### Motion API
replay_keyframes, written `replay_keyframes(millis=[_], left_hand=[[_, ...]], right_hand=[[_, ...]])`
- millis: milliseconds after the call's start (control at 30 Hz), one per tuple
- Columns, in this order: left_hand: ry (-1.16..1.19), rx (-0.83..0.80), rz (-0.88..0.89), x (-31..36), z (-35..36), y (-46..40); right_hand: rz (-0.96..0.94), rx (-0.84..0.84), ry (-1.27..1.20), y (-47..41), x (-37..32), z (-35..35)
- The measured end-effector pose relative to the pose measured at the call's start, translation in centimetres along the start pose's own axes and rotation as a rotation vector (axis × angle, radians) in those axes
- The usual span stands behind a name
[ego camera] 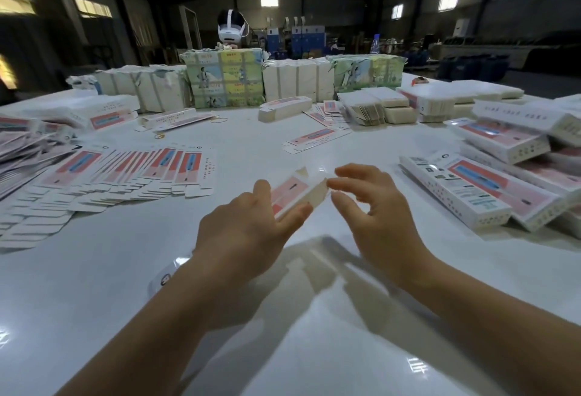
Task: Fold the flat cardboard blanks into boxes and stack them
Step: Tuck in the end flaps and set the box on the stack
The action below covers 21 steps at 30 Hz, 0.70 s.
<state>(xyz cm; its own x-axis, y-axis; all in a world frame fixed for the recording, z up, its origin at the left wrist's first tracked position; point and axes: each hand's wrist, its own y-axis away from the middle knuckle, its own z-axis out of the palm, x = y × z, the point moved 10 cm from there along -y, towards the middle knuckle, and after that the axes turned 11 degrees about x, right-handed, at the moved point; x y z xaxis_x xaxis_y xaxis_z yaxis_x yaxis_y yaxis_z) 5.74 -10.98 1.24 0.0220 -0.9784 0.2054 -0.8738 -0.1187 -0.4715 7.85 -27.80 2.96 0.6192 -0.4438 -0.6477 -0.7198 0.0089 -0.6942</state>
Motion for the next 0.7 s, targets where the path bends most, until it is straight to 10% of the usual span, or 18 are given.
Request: replay_keyframes(millis=[500,700], left_hand=[[-0.08,0.013,0.082,2.5,0.8,0.9],[-0.168,0.031,0.084,2.8,1.1,1.0]], right_hand=[[0.294,-0.129,-0.307,0.9,1.3,1.2],[0.147,-0.198,-0.03,2.1,0.7,2.7]])
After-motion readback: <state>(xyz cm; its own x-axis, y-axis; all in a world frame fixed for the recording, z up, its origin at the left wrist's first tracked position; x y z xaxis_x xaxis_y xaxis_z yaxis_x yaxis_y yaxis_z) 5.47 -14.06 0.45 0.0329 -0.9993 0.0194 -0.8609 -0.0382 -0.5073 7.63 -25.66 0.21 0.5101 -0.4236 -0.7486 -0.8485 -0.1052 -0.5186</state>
